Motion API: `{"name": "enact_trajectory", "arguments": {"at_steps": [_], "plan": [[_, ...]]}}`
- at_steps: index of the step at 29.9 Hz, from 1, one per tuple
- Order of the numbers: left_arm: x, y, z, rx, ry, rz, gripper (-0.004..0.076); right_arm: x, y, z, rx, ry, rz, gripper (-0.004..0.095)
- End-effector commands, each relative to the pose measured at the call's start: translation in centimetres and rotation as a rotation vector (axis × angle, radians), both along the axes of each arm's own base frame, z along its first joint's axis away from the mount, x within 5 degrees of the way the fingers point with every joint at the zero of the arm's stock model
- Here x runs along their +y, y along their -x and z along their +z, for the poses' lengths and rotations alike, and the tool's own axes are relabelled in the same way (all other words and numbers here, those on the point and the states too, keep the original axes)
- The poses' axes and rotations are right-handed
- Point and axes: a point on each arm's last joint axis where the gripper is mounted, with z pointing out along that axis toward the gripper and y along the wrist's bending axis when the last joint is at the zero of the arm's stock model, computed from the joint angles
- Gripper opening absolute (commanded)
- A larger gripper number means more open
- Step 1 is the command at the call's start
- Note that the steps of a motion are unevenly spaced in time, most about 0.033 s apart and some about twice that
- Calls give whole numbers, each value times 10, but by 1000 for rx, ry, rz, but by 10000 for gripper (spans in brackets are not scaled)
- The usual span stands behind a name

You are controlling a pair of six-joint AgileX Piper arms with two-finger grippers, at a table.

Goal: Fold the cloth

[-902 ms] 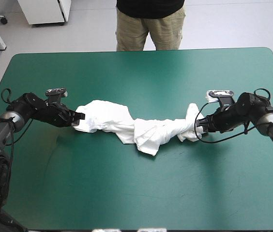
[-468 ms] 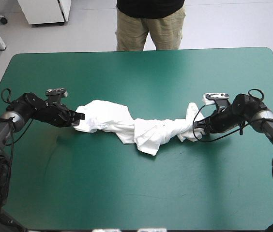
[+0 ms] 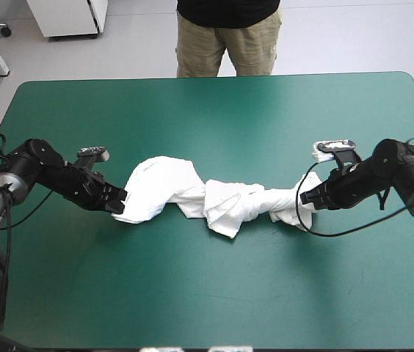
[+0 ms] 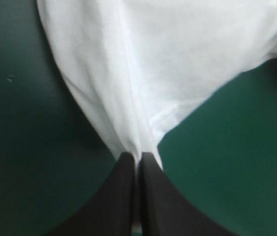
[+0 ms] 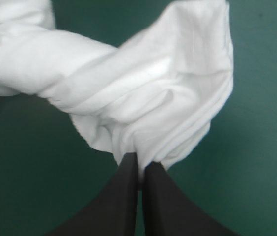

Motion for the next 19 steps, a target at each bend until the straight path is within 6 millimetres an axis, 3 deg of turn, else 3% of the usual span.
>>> {"name": "enact_trajectory", "arguments": {"at_steps": [1,7,13,19], "plan": [[-8,25,65,-203,35,-11,-9,-2,33,64,-216,-45,-13,-16],[0,81,168,-564,-99,74,-9,-8,92,158,-572,-71,-48,-17],[19,159,267,-944,-312,287,-9,-16,157,246,-919,-65,-82,-17],[30,241,344,-1329,-378,520,-9,-20,223,312,-1193,-85,-66,-17]]}}
